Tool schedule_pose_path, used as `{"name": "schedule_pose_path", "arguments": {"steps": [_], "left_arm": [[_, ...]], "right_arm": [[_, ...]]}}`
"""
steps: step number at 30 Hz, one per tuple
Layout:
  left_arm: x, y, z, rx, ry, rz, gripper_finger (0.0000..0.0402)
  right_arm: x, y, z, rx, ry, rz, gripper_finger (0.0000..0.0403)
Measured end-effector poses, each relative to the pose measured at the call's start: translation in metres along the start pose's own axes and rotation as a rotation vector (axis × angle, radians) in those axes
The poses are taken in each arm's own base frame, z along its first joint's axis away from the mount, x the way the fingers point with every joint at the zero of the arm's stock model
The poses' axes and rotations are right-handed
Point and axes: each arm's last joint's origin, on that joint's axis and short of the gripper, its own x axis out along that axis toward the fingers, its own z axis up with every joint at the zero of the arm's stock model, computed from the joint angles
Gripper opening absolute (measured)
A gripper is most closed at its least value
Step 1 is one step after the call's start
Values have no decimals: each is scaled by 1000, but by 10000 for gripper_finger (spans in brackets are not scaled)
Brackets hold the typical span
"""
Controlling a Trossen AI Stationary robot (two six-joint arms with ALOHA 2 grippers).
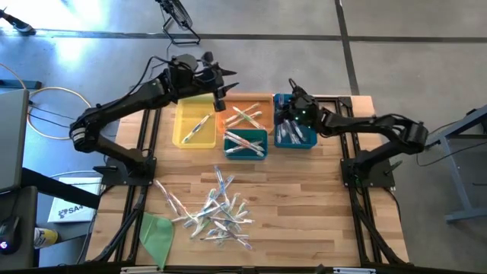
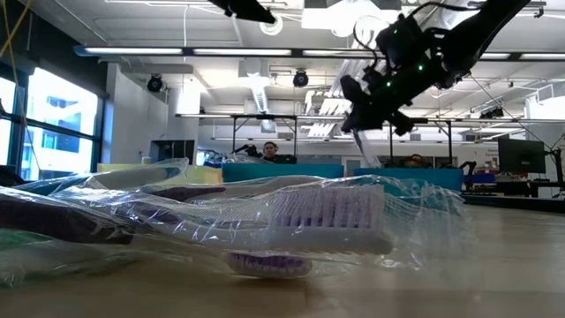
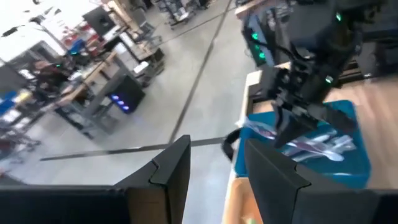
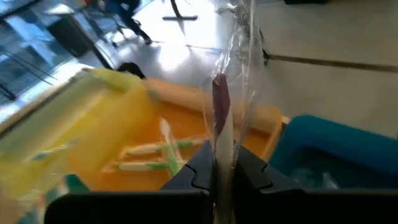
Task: Pick & Place Toothbrushes
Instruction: Put the purple toothbrush into the blue bin
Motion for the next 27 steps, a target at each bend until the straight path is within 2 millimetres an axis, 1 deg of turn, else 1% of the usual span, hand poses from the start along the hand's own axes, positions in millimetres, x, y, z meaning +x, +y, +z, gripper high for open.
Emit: {"name": "schedule_pose_path", "arguments": {"steps": [4, 8, 13, 19, 21, 27], "left_arm": [[-10, 2, 1, 19, 42, 39, 145], [-16, 4, 1, 19, 71, 75, 145], [-16, 5, 1, 48, 83, 93, 145], [-16, 9, -2, 73, 107, 127, 145], [-16, 9, -2, 73, 111, 128, 145], [-16, 14, -6, 69, 124, 141, 145]], "right_arm": [[8, -6, -8, 17, 27, -66, 17], [11, -19, -15, 84, 96, -157, 17], [9, -30, -22, 102, 182, -247, 17], [9, -33, -23, 121, 192, -266, 18], [9, -33, -23, 120, 196, -268, 34], [9, -34, -24, 115, 204, -272, 112]]}}
